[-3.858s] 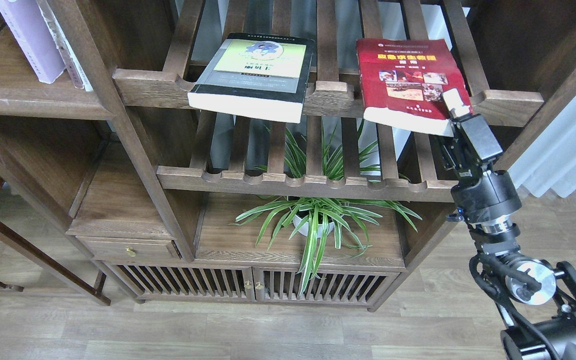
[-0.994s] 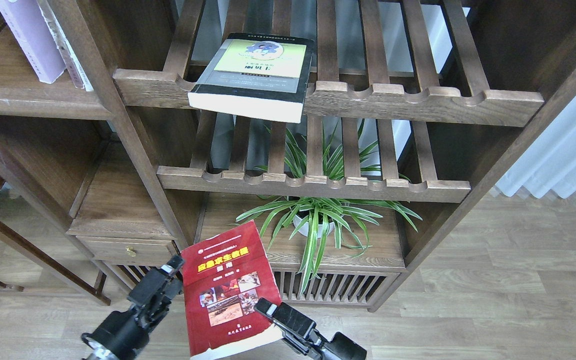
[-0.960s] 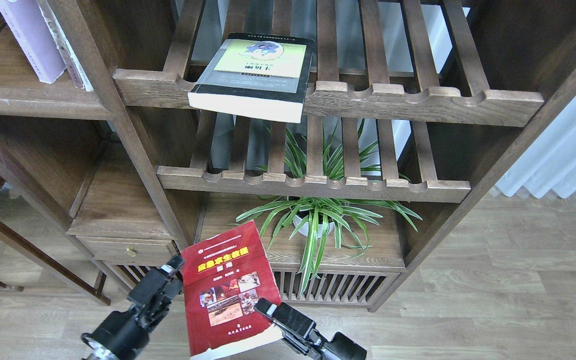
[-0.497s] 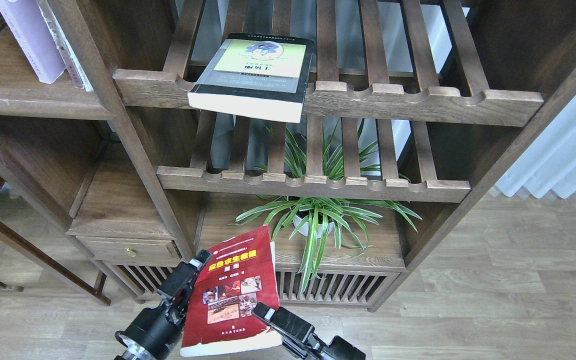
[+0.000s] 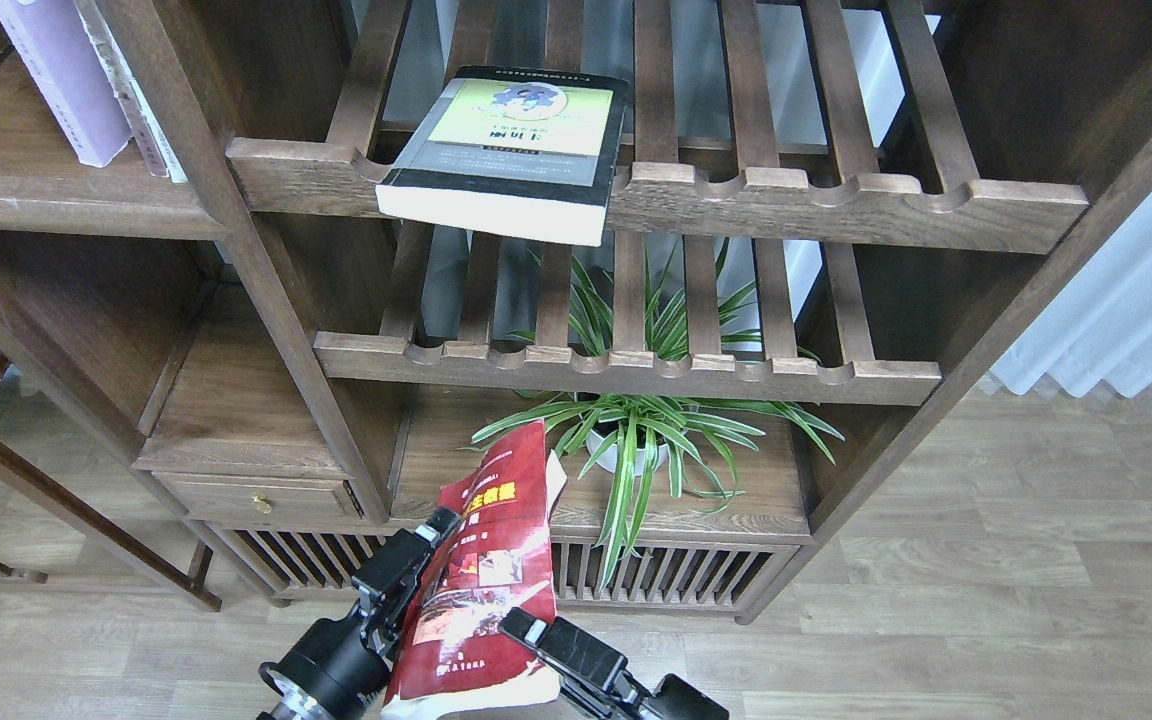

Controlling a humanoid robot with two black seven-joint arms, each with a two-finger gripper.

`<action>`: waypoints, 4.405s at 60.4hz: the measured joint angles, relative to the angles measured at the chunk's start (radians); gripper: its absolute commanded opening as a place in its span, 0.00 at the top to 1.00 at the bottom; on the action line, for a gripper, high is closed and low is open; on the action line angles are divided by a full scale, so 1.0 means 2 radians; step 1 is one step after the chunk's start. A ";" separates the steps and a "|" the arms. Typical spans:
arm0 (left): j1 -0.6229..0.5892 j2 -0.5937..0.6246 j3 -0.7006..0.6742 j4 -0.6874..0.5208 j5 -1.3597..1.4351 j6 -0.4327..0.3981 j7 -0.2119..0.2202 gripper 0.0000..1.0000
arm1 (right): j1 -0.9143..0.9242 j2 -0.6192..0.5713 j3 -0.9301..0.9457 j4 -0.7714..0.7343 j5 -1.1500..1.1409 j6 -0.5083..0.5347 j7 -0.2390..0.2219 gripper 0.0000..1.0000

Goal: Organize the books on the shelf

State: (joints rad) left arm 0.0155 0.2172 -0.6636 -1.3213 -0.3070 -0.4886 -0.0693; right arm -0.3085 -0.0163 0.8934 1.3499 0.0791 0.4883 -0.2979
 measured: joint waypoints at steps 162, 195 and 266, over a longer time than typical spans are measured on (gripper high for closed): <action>0.021 0.153 0.064 -0.107 -0.084 0.000 -0.030 0.07 | 0.062 -0.041 -0.091 -0.008 0.005 0.000 0.000 0.97; 0.008 0.157 0.075 -0.103 -0.084 0.000 -0.030 0.15 | 0.059 -0.044 -0.096 -0.010 0.001 0.000 -0.002 0.97; 0.018 0.187 0.084 -0.125 -0.084 0.000 -0.031 0.06 | 0.087 -0.047 -0.127 -0.011 0.016 0.000 0.001 0.97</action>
State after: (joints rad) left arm 0.0517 0.5907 -0.4960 -1.5704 -0.4744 -0.4887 -0.1323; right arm -0.1352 -0.1101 0.6390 1.3283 0.1107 0.4887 -0.2959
